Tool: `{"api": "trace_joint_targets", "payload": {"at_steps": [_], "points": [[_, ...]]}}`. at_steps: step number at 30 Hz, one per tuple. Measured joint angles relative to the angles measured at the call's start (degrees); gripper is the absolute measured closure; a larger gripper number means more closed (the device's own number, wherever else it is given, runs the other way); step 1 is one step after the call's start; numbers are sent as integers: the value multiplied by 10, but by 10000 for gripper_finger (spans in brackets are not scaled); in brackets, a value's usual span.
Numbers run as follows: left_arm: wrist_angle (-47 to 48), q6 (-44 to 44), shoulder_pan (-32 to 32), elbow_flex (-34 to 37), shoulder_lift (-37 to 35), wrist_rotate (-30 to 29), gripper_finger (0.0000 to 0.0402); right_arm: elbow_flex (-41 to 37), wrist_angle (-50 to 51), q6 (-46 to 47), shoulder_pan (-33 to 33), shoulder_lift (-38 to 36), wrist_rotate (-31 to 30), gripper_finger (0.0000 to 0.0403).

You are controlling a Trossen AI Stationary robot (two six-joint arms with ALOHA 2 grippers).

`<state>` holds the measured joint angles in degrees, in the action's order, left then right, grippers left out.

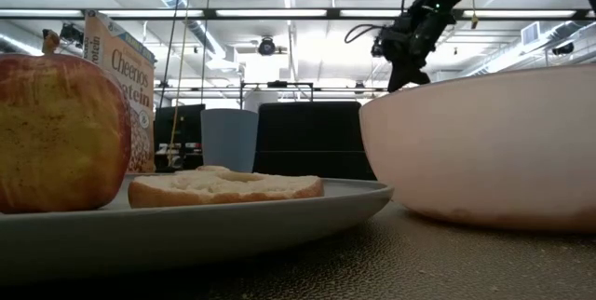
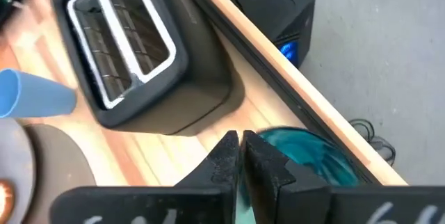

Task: Arrange a breakfast setting
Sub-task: Put the black spoon beside the pink bowl on the table mat

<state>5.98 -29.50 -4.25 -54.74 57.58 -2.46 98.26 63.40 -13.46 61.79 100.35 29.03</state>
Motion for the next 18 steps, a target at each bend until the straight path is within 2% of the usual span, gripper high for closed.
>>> {"api": "trace_joint_targets", "payload": {"at_steps": [5,9,18], "points": [[0,1,0,0,0,0,253,0,1,0,-5,-19,4,393],[0,1,0,0,0,0,253,0,10,-1,-5,-23,-13,395],[0,-10,0,0,0,1,253,0,57,-3,-19,-34,-14,314]]}}
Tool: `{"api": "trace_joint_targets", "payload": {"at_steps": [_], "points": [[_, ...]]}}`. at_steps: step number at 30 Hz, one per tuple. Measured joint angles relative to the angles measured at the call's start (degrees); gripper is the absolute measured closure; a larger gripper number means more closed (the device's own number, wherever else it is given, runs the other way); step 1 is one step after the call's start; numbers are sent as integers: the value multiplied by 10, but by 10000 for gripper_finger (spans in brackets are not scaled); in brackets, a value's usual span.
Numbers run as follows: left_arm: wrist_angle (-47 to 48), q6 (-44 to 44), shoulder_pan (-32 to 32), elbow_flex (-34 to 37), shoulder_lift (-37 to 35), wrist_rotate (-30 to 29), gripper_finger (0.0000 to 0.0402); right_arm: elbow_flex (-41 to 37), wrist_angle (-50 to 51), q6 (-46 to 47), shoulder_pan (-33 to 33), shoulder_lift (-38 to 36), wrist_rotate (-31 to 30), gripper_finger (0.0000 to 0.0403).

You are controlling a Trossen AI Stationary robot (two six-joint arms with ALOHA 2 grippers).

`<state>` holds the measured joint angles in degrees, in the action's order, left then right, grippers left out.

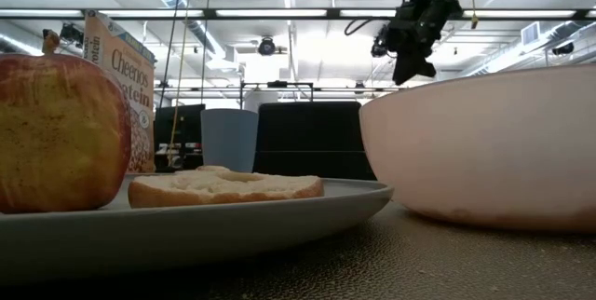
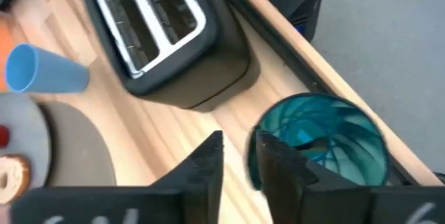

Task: Arrange a breakfast setting
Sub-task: Put the black spoon beside the pink bowl on the table mat

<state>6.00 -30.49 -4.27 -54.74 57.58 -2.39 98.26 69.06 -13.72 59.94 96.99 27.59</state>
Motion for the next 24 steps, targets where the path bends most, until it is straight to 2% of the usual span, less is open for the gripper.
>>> {"api": "trace_joint_targets", "payload": {"at_steps": [5,10,16,24], "points": [[0,-1,0,0,0,2,253,0,0,-3,-18,-17,-8,272],[0,-1,0,0,0,7,253,0,7,-18,-36,-27,-69,248],[0,0,0,0,0,8,253,-2,17,-41,-61,-25,-150,245],[2,1,0,0,0,8,253,-2,11,-38,-76,-25,-160,245]]}}
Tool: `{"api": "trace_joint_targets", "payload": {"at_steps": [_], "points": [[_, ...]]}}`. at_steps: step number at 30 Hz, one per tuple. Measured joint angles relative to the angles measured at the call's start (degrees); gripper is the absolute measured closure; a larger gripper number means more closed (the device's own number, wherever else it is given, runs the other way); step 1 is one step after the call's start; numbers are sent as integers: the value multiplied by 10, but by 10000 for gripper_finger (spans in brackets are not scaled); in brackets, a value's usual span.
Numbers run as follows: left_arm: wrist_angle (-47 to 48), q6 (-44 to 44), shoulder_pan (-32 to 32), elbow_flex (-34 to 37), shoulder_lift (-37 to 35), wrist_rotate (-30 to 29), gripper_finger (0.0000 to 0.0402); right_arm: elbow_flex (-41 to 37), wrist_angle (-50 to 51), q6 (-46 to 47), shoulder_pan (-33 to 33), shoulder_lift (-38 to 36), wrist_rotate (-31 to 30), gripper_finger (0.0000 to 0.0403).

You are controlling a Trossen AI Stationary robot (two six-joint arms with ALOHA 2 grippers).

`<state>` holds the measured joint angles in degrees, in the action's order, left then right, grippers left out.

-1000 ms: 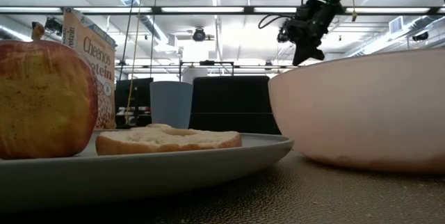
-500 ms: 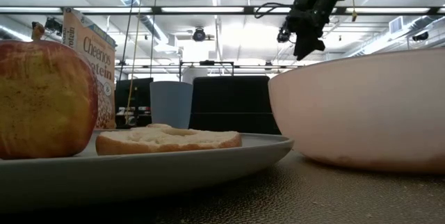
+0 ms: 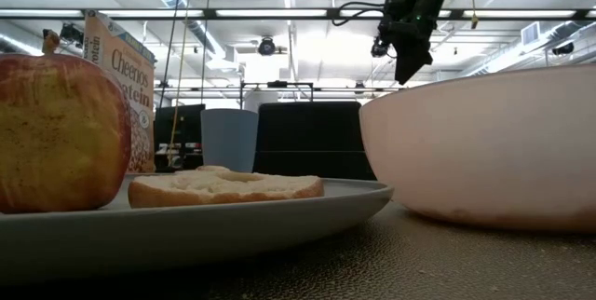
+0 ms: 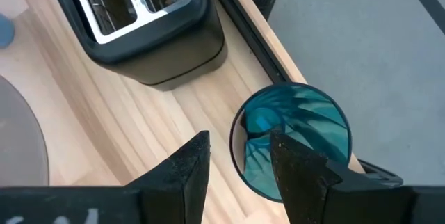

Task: Arrange a breakfast setting
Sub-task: Put the black spoon beside the pink bowl on the table mat

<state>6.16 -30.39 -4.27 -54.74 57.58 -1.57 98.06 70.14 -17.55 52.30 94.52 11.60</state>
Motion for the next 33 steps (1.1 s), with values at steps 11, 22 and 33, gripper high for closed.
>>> {"api": "trace_joint_targets", "payload": {"at_steps": [11,22,33], "points": [[2,0,0,0,0,0,253,-57,-22,11,-1,1,-7,245],[1,0,0,0,0,0,253,-115,-83,15,-2,1,-31,246],[1,0,0,0,0,0,253,-115,-86,15,-2,1,-30,278]]}}
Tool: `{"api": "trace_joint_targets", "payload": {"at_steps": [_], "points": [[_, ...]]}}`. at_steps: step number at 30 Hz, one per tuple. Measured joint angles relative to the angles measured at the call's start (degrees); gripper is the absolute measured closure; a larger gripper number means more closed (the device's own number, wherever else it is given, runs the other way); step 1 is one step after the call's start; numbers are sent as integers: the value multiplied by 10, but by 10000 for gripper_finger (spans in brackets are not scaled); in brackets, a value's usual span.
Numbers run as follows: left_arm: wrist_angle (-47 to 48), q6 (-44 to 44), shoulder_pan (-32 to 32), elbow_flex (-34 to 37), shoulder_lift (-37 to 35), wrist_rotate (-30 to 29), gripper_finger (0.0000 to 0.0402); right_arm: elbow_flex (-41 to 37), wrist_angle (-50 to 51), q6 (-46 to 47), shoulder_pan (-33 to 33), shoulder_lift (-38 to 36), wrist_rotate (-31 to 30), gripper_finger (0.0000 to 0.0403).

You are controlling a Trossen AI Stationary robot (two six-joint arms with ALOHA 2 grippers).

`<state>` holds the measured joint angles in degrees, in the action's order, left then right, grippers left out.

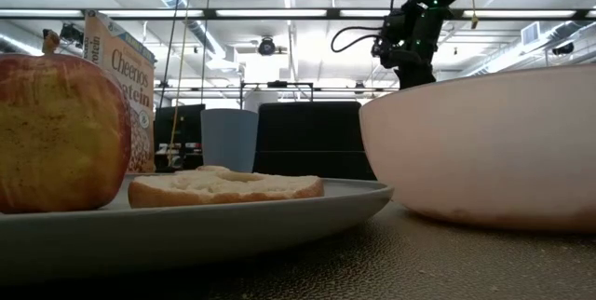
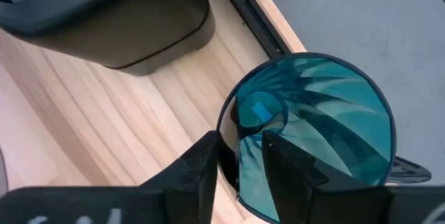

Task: Arrange a breakfast setting
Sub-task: Put the black spoon beside the pink bowl on the table mat

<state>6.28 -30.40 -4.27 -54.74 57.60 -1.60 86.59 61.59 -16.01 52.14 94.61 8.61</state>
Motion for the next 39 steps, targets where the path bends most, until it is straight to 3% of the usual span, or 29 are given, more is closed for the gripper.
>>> {"api": "trace_joint_targets", "payload": {"at_steps": [16,29,39], "points": [[0,0,0,0,0,0,253,11,9,23,1,0,11,385],[0,0,0,0,0,0,253,63,50,28,2,-1,17,383],[0,-5,0,0,0,0,253,189,148,42,-3,-2,29,379]]}}
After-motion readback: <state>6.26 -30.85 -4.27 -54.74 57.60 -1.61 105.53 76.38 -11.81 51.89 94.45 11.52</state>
